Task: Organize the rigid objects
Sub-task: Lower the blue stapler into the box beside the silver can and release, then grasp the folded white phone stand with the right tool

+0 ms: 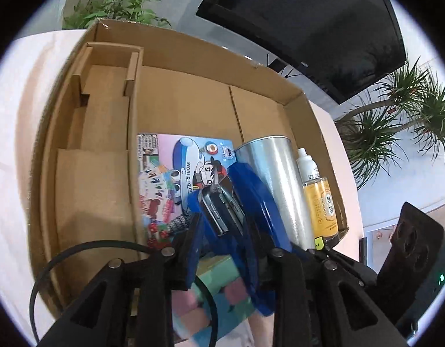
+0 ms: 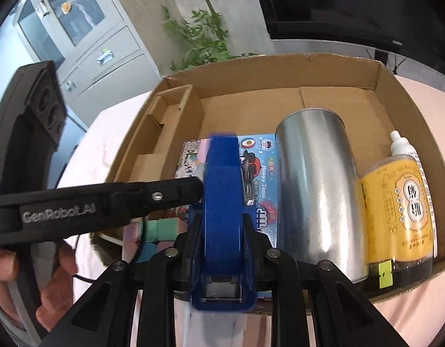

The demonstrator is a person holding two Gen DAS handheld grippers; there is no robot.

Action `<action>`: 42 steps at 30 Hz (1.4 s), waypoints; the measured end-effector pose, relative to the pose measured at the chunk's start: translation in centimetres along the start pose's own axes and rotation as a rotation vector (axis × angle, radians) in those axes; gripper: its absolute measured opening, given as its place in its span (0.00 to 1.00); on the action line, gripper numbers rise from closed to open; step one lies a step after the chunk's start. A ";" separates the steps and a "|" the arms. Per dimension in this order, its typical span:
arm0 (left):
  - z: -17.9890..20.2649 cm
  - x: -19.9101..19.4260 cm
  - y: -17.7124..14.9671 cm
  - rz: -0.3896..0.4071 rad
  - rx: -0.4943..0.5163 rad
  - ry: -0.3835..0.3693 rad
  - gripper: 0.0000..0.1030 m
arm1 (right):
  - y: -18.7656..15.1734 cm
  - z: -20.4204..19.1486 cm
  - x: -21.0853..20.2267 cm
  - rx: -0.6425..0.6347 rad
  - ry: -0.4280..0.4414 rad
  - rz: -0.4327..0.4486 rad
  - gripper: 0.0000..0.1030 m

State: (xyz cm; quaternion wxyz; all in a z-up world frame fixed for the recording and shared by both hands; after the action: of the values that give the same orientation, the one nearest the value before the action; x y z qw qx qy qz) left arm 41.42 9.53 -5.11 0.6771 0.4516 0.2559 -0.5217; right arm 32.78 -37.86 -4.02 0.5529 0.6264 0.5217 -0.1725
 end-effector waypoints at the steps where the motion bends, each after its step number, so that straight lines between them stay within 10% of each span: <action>1: -0.2 -0.3 0.0 0.010 -0.004 0.005 0.28 | 0.0 0.1 0.0 0.008 -0.003 0.003 0.22; 16: -1.0 -10.5 -3.3 0.297 0.052 0.215 0.38 | -1.5 0.0 -1.8 -0.013 -0.060 0.046 0.28; 25: -1.7 -7.6 -5.9 0.251 0.053 0.242 0.38 | -4.2 0.5 -1.5 -0.052 0.015 -0.020 0.12; 37: -1.7 -4.0 -6.5 0.142 -0.002 0.072 0.37 | -5.2 -1.4 -1.3 -0.144 0.087 -0.010 0.08; 42: -0.6 -6.2 -7.8 0.224 0.039 0.181 0.37 | -5.9 -1.6 -3.2 -0.190 0.057 0.051 0.14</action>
State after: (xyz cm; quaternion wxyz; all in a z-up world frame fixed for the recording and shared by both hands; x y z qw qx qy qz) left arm 32.13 12.63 -3.04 0.6962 0.5355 0.2541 -0.4049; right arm 25.92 -38.86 -3.94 0.5988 0.5888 0.5354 -0.0902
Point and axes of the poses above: each gripper's, at about its wrist camera, not at the fingertips, and x roughly the way its jaws point, z to its right, y to its top, the point moved 2 cm from there along x, roughly the way its jaws point, and after that the axes turned 7 degrees about y, right-handed, at the moved point
